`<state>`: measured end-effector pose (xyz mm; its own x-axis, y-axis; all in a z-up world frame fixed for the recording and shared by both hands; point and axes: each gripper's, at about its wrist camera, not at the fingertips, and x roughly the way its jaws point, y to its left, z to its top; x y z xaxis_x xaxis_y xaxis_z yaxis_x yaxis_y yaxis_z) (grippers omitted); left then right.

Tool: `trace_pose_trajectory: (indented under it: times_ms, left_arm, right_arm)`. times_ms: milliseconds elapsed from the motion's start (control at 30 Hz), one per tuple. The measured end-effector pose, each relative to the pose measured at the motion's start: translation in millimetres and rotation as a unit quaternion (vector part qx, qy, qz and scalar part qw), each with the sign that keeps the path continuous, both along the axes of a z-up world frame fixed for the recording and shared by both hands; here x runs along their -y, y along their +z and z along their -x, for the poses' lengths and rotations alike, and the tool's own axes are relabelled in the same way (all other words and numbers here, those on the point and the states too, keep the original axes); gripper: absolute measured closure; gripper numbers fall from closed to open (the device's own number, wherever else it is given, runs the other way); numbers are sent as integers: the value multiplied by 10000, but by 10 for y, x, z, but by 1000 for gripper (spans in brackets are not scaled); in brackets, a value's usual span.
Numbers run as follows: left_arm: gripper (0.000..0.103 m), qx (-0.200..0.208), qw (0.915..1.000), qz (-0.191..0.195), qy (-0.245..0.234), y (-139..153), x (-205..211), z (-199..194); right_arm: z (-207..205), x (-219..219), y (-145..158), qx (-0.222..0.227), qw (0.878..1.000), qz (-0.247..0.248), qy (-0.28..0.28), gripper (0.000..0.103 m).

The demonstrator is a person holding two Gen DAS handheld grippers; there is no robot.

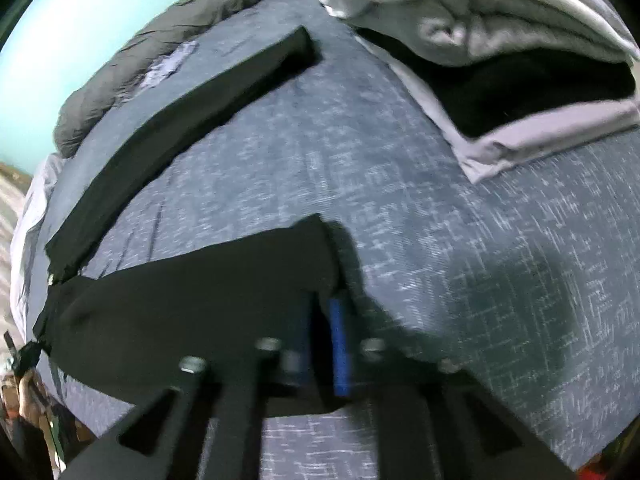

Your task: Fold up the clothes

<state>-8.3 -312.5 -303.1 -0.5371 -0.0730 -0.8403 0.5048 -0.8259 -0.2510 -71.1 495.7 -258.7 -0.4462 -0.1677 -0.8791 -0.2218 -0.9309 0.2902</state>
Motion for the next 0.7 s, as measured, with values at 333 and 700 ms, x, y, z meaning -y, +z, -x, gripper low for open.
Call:
trace_pose_trajectory:
  times_ms: [333, 700]
  left_arm:
    - [91, -103, 9998, -143, -26, 48, -24, -48]
    - [91, 35, 9999, -163, -45, -8, -54, -46]
  right_arm:
    - [-298, -370, 406, -135, 9988, -478, 16, 100]
    - [-338, -364, 177, -312, 9987, -385, -68, 100]
